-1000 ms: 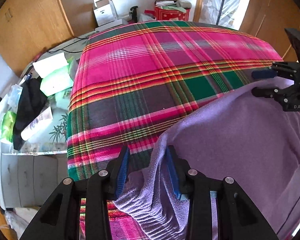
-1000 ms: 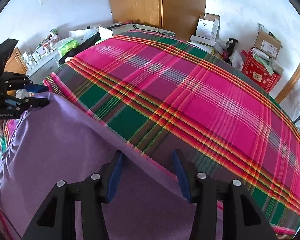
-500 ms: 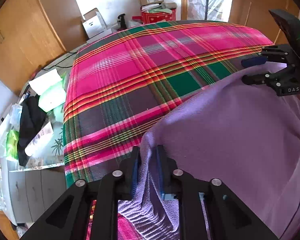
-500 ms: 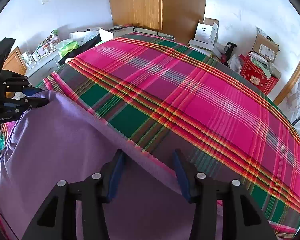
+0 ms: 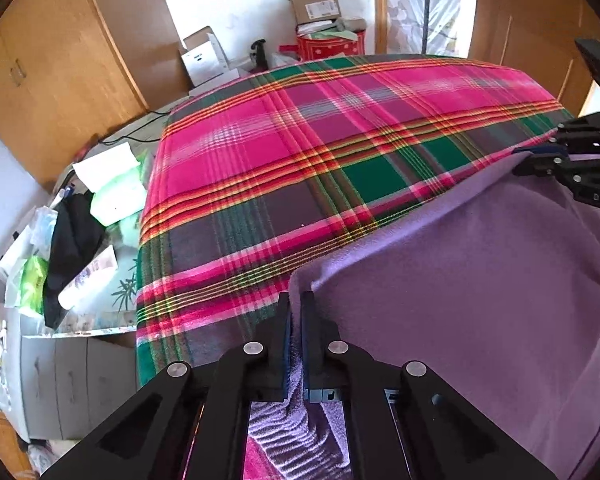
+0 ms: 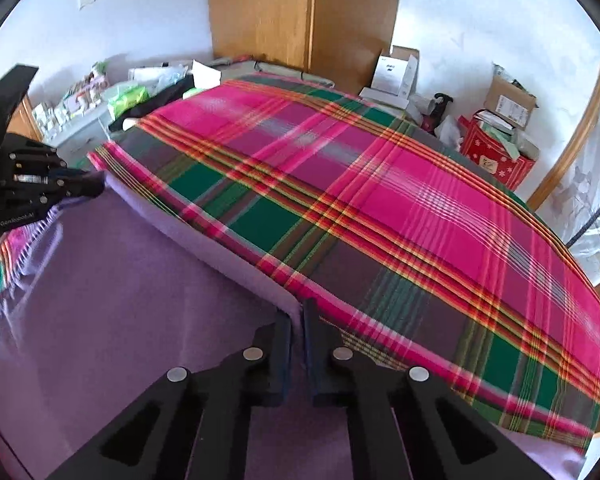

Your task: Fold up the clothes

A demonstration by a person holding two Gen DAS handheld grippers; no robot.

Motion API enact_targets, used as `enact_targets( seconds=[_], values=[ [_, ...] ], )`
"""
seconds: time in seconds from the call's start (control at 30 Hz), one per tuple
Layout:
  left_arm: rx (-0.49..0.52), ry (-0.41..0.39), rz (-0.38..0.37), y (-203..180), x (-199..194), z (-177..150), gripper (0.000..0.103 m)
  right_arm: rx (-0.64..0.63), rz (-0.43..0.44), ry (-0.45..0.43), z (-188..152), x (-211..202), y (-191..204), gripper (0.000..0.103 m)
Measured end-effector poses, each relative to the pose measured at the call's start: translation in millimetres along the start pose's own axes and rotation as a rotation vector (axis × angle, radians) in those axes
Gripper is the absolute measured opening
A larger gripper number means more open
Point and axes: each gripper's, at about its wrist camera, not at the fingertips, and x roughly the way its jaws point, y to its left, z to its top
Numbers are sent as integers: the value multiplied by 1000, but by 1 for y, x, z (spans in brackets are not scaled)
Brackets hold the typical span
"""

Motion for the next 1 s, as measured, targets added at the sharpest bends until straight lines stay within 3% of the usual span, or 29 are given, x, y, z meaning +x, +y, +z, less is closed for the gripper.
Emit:
enact_targets(
  seconds=[0.7, 1.0],
  values=[
    [-9, -120, -12, -10, -63, -20, 4, 74, -53, -142, -25, -94, 37, 5],
    [10, -230, 44, -22, -111, -38, 4, 58, -114, -220, -44, -144, 70, 5]
  ],
)
